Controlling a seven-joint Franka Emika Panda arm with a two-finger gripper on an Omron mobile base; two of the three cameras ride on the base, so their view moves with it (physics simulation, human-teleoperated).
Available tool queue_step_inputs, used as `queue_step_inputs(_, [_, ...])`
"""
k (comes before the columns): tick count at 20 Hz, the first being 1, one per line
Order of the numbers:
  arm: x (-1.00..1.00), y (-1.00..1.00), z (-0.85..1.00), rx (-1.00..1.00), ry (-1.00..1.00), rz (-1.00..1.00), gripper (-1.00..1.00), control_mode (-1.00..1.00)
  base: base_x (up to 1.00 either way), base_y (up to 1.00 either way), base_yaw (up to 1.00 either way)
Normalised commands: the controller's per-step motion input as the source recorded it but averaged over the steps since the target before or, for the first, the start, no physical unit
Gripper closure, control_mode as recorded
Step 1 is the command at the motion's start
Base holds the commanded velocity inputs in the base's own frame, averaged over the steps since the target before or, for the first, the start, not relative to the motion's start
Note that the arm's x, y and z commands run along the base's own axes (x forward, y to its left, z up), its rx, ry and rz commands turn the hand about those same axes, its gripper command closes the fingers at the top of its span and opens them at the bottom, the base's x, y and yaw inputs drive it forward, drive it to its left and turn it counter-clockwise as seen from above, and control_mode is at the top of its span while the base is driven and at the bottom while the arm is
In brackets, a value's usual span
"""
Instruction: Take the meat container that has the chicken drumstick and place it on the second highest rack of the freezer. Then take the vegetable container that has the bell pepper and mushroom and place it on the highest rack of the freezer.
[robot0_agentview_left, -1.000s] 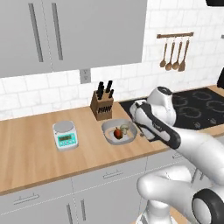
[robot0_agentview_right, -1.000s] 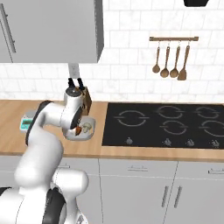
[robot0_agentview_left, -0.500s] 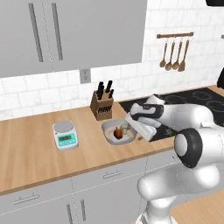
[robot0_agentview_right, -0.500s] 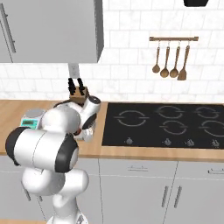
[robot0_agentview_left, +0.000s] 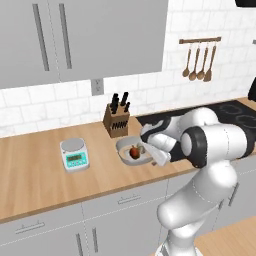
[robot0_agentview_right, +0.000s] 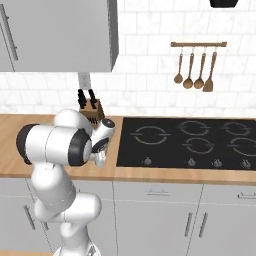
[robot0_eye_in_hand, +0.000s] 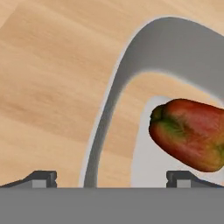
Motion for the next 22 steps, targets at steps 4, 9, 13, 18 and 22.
queue_step_inputs(4, [0.24, 0.2, -0.24, 0.0, 0.0, -0.2, -1.0, -1.0, 0.0, 0.0, 0.0])
queue_step_inputs(9, [0.09, 0.0, -0.18, 0.0, 0.0, -0.09, -1.0, -1.0, 0.0, 0.0, 0.0])
queue_step_inputs(13, [-0.18, 0.04, -0.21, 0.0, -0.09, -0.01, -1.0, -1.0, 0.0, 0.0, 0.0])
queue_step_inputs(18, [-0.23, 0.3, -0.29, -0.02, -0.11, 0.0, -1.0, -1.0, 0.0, 0.0, 0.0])
queue_step_inputs(22, [0.0, 0.38, -0.47, -0.05, -0.01, 0.02, -1.0, -1.0, 0.0, 0.0, 0.0])
